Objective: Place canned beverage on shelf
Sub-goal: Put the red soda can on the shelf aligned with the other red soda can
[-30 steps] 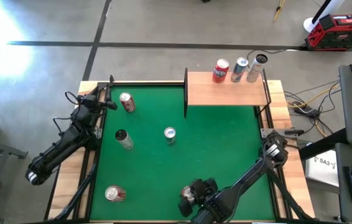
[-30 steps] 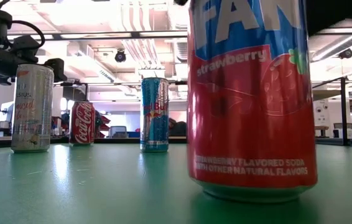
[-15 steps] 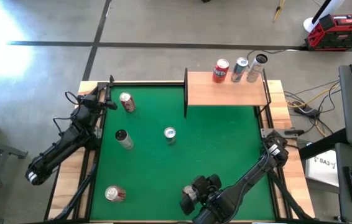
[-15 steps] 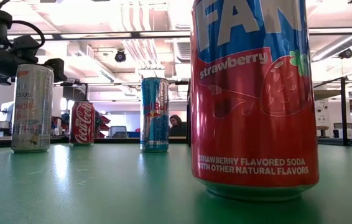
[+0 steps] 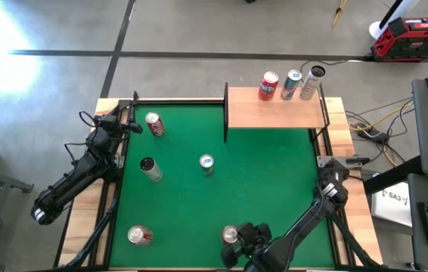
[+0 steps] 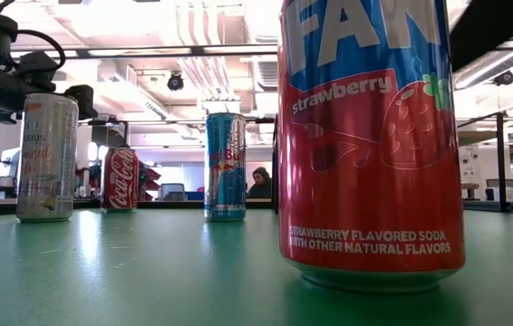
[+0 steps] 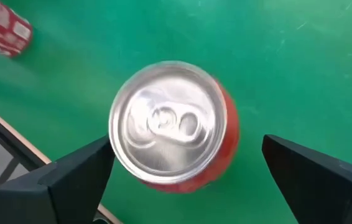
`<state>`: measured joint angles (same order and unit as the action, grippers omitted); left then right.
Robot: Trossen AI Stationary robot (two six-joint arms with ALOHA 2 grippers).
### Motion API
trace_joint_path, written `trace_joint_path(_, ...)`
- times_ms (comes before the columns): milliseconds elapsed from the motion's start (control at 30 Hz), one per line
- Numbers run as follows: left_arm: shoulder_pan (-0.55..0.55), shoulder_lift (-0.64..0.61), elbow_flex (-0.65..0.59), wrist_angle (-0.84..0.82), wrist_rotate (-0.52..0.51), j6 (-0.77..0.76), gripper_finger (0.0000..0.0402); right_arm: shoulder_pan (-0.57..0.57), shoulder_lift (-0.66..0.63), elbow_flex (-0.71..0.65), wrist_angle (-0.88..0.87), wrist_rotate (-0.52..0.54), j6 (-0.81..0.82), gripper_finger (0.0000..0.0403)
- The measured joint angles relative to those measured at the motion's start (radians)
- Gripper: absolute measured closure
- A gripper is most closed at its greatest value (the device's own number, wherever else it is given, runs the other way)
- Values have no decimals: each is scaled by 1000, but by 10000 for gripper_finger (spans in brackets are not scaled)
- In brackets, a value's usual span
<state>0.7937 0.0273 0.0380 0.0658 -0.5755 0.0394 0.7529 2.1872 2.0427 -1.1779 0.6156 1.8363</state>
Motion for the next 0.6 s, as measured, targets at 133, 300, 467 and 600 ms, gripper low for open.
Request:
trace_joint_path(133, 0, 0, 0, 0, 0, 0, 108, 4, 29, 20, 12, -1, -1, 3)
trace_joint_path(300, 0, 0, 0, 0, 0, 0, 108, 5, 85, 65, 6, 14, -22, 3)
trace_joint_path(467, 0, 0, 0, 0, 0, 0, 108, -5, 142, 100, -41, 28, 8, 3)
trace_joint_path(600, 0, 0, 0, 0, 0, 0, 108, -6, 170, 118, -55, 80, 49, 3)
